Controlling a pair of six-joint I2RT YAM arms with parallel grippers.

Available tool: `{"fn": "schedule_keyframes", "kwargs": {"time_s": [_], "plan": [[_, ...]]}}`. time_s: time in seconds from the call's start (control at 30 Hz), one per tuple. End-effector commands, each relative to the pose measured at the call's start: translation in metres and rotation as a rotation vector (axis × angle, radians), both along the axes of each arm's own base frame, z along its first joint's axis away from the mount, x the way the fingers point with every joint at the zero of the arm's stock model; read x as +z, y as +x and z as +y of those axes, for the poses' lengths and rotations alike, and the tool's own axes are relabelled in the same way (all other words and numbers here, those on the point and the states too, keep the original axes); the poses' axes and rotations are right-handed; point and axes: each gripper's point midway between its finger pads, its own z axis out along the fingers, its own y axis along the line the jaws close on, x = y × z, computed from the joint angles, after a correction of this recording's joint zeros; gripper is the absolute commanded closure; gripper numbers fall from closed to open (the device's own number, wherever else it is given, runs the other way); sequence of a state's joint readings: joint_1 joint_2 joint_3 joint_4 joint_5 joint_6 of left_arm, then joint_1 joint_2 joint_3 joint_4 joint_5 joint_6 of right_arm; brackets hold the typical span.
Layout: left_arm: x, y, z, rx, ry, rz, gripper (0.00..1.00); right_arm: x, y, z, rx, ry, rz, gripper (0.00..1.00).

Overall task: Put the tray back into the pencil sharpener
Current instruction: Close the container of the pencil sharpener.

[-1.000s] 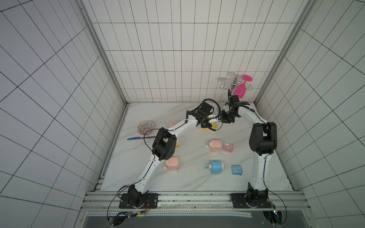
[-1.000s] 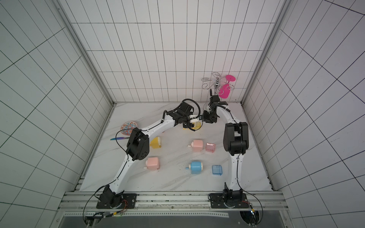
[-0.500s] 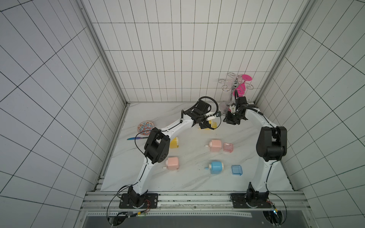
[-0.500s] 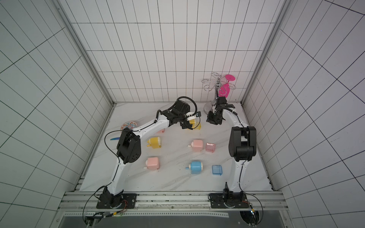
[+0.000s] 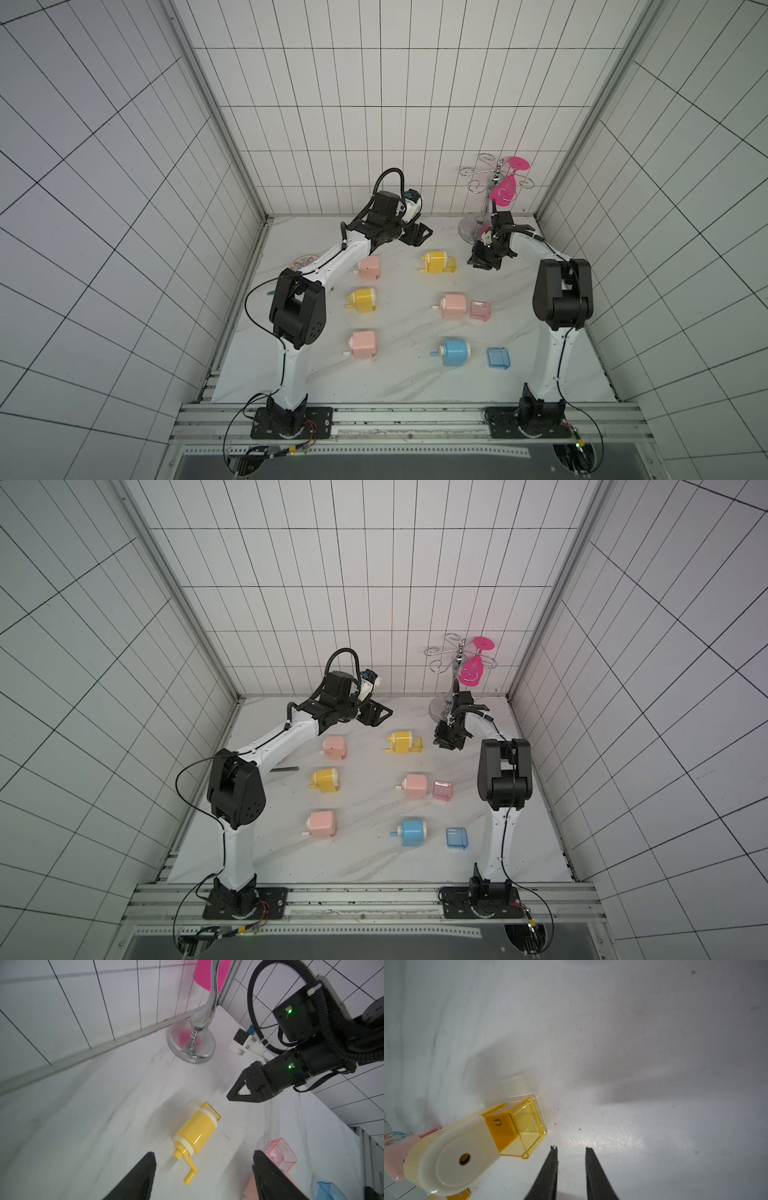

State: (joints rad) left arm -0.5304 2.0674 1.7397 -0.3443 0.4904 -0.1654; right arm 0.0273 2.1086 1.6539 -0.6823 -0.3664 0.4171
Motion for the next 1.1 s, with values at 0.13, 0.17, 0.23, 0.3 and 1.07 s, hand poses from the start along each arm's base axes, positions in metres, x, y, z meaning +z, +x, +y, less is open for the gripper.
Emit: {"fn": "schedule_keyframes", "kwargs": {"time_s": [0.13,0.17,0.23,0.3,1.07], "plan": [[-0.026,-0.002,-0.025,0.081,-0.202,0.293,0.25,-0.017,0.01,0.009,-0.051,0.037,0.027,0.82],[-0.029,-0.001,-0.026,0.094,-0.206,0.308,0.25,-0.019,0.011,0.009,-0.055,0.041,0.031,0.82],[-0.036,0.003,-0.026,0.115,-0.201,0.334,0.25,-0.022,0.013,0.011,-0.059,0.05,0.036,0.82],[-0.042,0.008,-0.023,0.139,-0.193,0.355,0.25,-0.024,0.015,0.012,-0.061,0.053,0.038,0.82],[-0.082,0.018,-0.022,0.183,-0.094,0.443,0.25,-0.029,0.026,0.026,-0.054,0.112,0.034,0.86]]}}
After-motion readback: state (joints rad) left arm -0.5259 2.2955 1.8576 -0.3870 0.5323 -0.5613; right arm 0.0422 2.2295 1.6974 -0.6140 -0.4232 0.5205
